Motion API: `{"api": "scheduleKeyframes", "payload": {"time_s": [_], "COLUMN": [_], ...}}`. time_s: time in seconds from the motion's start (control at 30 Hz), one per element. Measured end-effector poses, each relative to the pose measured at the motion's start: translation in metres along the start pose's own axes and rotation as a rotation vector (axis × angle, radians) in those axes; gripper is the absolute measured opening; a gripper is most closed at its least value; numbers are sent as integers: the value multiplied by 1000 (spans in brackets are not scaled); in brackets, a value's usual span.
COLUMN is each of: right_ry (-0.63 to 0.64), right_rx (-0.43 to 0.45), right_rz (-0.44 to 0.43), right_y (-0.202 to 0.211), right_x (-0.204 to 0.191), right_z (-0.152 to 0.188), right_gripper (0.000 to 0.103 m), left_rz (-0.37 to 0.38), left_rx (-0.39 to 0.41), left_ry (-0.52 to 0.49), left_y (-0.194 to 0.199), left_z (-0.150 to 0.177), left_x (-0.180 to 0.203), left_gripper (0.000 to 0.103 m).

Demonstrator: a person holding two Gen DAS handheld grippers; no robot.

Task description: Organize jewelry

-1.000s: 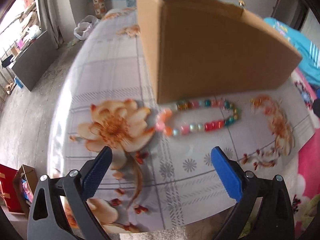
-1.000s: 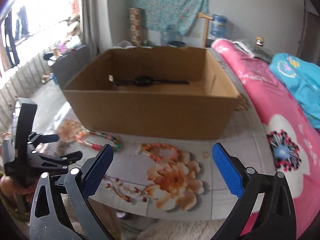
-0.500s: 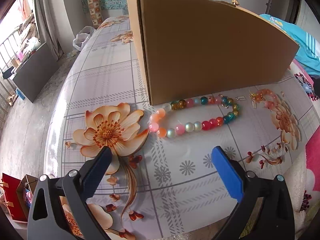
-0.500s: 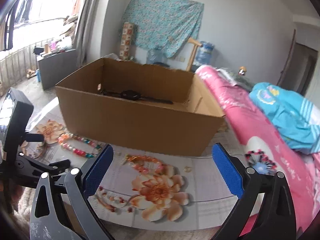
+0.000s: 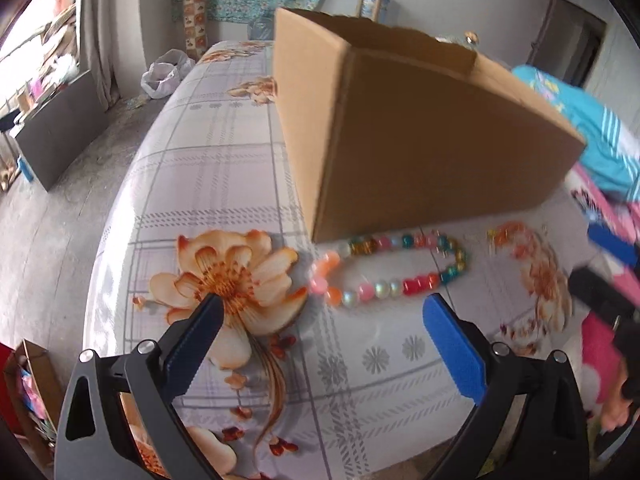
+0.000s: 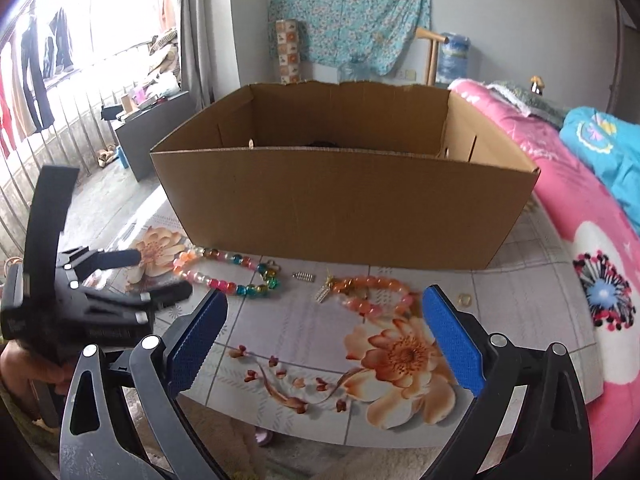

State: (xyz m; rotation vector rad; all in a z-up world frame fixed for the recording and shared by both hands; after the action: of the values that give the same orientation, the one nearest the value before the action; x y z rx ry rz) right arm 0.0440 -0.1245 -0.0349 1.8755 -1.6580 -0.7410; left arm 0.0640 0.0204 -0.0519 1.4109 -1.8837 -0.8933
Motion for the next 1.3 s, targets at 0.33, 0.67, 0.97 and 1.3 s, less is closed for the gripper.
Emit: {"api": "scheduleKeyframes", "payload": {"time_s": [0.33,0.67,0.97,1.3], "right_ry": [-36,-42,-42,-18], "right_rx": [-46,-51,-66,-192], "right_rz": [-34,-48,-74,-225], "right_y": [-6,-6,-7,-33], "right_x": [3,5,1,-29], "right_z": [6,3,4,10], "right_gripper": [88,87,81,48], "left_rz": [-197,-122,-44,-47], "left_rx": [3,9,-14,9], "left_ry": [-140,-179,-213,-192], "left_y": [-26,-4,19,19], "left_z": [-10,16,43,45], "left_x": [10,25,30,27], "left_gripper": [94,69,56,52]}}
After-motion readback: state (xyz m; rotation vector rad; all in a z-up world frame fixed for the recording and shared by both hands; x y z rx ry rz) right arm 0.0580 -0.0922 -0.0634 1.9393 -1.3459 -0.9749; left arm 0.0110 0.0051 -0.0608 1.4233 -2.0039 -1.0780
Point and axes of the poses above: each gripper's, at about its wrist camera, not at the fingertips, and y roughly against the way its jaws point, x to its right, z to its underside, the point moved 4 cm from there along -y, roughly the way its jaws point, and after that the axes turned 6 degrees about -y, right-handed, at the moved point
